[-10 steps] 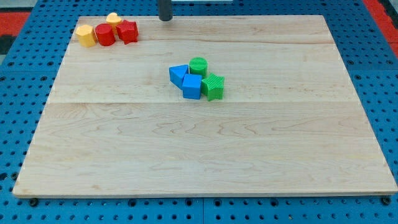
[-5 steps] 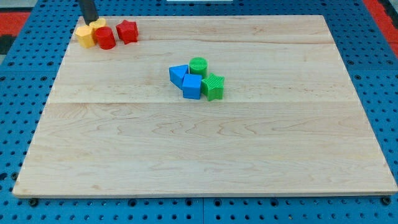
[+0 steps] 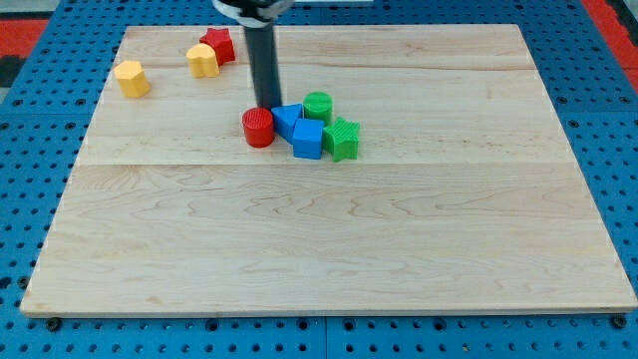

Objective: Push yellow hexagon into the group of blocks at centre of the board

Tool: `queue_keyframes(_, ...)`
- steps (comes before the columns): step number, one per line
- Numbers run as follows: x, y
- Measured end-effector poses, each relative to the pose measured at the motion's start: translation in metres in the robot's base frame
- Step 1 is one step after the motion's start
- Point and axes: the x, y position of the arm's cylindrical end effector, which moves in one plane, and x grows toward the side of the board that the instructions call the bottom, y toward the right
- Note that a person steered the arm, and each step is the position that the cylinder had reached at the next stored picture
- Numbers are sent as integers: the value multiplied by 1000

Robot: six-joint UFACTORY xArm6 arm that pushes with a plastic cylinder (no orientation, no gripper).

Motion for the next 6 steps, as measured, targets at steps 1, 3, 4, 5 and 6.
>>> queue_keyframes(1, -40, -104)
queue_keyframes(3, 5, -235)
queue_keyframes(4, -50, -248)
queue_keyframes(5, -81, -232)
queue_keyframes(6, -26, -164)
